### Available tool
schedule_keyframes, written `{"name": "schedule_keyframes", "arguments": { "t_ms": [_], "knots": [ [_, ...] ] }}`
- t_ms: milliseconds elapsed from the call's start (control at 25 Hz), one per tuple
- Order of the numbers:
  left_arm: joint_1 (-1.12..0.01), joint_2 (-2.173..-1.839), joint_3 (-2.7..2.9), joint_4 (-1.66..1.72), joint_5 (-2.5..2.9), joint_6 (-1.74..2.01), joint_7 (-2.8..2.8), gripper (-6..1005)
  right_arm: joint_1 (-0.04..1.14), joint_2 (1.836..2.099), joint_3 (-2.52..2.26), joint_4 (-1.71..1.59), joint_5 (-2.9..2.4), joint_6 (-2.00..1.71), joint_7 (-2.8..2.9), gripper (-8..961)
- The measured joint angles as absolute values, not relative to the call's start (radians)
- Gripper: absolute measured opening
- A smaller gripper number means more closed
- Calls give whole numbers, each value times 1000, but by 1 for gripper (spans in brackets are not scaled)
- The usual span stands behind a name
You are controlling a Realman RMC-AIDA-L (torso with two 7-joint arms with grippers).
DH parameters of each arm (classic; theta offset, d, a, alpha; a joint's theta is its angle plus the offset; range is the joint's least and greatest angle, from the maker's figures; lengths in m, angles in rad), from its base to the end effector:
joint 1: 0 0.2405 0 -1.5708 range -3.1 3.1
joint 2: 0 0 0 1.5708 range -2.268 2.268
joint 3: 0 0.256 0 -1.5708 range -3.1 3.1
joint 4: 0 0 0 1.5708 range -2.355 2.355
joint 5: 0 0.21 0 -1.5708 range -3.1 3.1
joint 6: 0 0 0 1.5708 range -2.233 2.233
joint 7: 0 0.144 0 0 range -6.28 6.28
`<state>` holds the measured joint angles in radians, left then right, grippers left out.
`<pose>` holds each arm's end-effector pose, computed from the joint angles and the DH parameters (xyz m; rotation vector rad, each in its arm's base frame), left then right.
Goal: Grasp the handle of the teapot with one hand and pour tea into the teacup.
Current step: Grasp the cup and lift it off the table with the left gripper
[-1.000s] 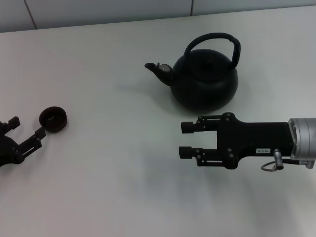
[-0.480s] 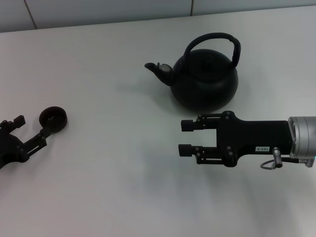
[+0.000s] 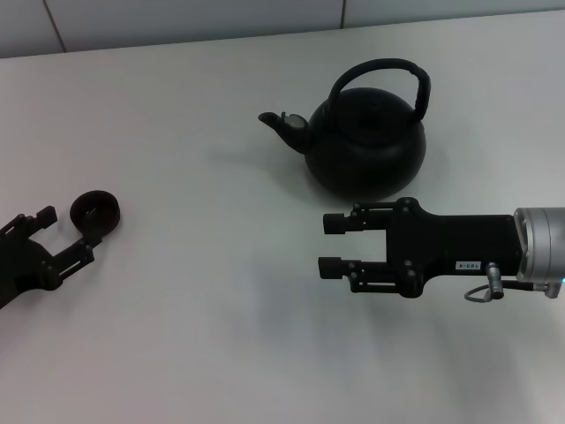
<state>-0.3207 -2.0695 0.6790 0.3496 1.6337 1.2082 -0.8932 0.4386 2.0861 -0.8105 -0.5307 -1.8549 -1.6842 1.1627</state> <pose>-0.3616 0.2842 -0.0191 -2.2197 -0.7210 -0.5858 0.2647 0.2795 -0.0265 -2.8155 0.4953 0.9276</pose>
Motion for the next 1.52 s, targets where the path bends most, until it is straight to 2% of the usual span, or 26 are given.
{"name": "schedule_keyframes", "arguments": {
  "t_ms": [1520],
  "knots": [
    [-410,-2071,679,277,1632,1109,-882,735,460,2082,-810,-531,-1844,-1659,1163,607]
  ]
}}
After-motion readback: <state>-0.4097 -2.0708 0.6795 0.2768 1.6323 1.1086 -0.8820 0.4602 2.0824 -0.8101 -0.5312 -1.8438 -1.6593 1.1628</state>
